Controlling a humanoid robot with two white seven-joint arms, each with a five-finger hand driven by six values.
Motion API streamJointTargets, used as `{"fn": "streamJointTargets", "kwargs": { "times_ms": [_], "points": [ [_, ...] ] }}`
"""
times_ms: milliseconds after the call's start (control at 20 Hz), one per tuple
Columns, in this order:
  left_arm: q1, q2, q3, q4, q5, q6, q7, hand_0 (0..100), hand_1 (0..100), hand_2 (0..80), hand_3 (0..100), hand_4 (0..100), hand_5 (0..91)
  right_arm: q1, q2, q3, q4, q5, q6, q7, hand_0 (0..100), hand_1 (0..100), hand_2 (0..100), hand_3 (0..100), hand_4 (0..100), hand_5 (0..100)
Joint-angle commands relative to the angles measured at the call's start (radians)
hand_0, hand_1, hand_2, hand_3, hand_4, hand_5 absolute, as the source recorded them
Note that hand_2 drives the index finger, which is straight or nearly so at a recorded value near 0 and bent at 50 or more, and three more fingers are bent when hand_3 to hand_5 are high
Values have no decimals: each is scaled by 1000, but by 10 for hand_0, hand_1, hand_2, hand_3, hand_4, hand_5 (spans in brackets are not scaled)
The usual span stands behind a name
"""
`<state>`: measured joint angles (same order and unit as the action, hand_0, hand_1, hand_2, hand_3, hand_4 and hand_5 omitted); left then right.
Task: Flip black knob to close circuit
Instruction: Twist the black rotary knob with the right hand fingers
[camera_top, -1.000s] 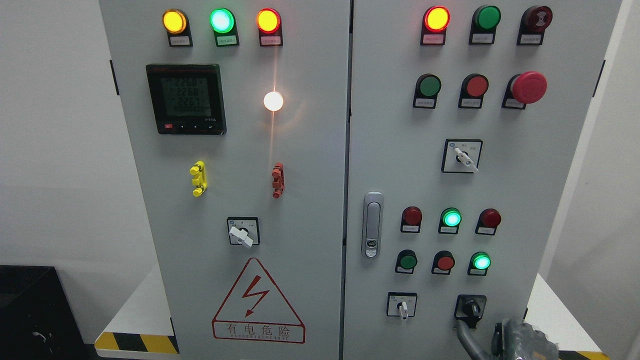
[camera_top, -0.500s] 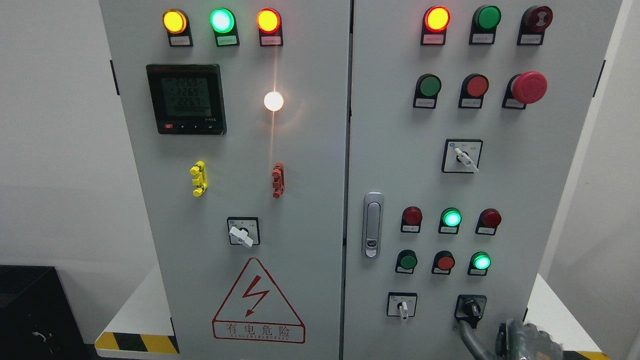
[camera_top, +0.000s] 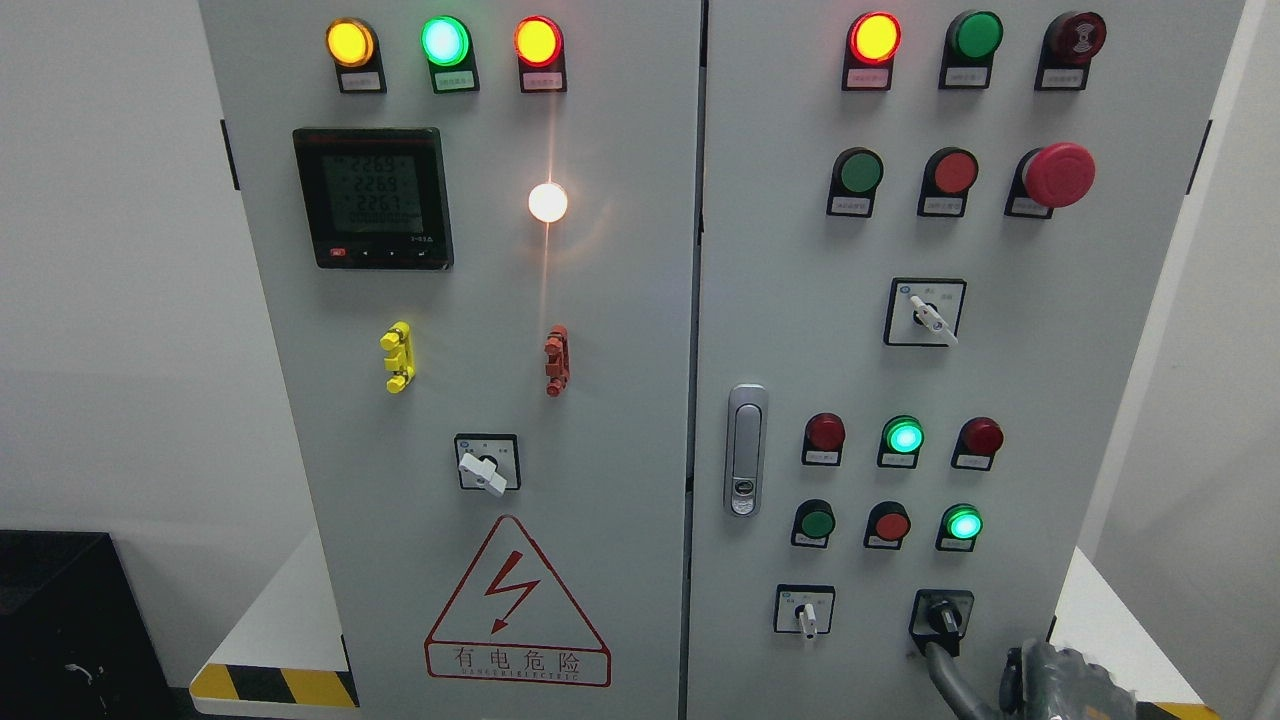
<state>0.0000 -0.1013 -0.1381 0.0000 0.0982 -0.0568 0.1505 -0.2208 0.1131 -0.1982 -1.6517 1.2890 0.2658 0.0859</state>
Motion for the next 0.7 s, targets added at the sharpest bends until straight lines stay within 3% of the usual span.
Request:
{"fn": "streamJointTargets", "kwargs": {
  "times_ms": [0,650],
  "points": [
    [23,0,0,-29,0,0,0,120,556,0,0,0,0,-8,-6,-30,0,-7,1,0,0,0,930,1000,1000,1000],
    [23,0,0,-29,0,0,0,120,556,0,0,0,0,-23,-7,-35,3,-10,3,0,0,0,929,1000,999,1000]
  ]
}}
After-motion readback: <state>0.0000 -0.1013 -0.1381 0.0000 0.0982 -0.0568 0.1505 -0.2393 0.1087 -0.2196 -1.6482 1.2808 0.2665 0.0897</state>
